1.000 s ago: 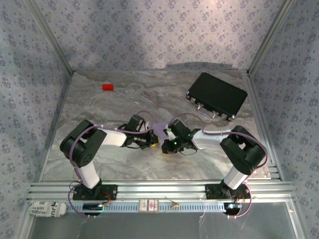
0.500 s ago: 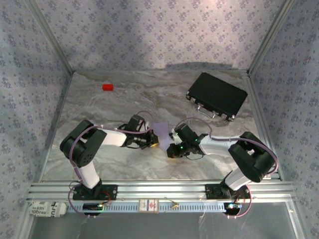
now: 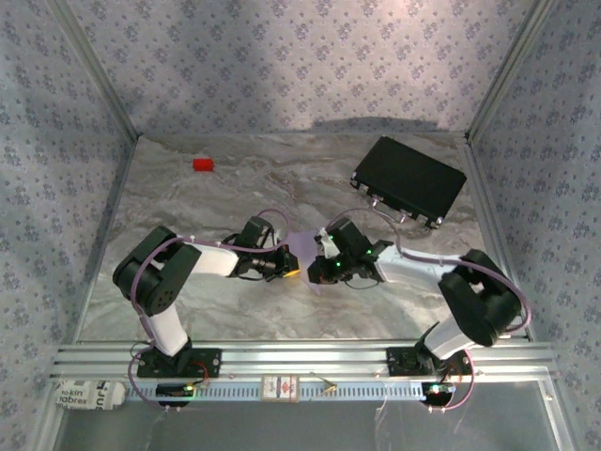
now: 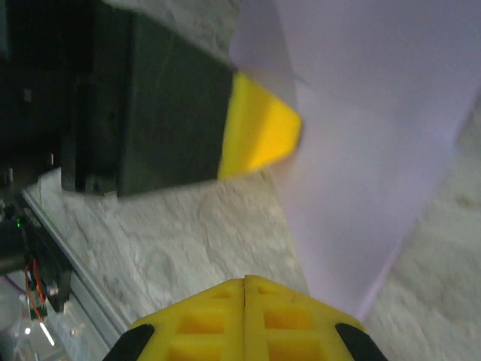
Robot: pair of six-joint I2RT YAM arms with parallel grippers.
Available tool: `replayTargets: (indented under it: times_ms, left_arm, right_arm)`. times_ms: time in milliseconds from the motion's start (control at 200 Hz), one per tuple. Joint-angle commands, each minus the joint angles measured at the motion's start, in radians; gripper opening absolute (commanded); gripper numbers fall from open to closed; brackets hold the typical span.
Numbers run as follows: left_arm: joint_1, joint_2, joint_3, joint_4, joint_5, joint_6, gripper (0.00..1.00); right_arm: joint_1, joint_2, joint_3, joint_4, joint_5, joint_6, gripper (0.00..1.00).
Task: Fold a paper plane with a square sheet of paper (pick it up from the middle)
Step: Third fold the triangle at the center of the table.
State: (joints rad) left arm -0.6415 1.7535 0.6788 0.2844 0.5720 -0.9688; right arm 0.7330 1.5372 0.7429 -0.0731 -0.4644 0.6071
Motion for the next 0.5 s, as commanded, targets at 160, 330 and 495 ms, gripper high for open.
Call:
replayTargets:
  times_ms: [160, 330, 495]
  left_arm:
    - [0.008, 0.020, -0.012, -0.107, -0.049, 0.015, 0.00]
    - [0.009, 0.004, 0.002, -0.091, -0.028, 0.016, 0.00]
    - [0.007, -0.054, 0.044, -0.105, -0.020, 0.019, 0.05]
  right_arm:
    - [-0.007, 0.147, 0.035, 0.006, 0.018, 0.079, 0.02]
    - [-0.028, 0.158, -0.047, 0.014, 0.024, 0.108, 0.01]
    - [-0.035, 0.165, -0.095, 0.052, 0.012, 0.141, 0.00]
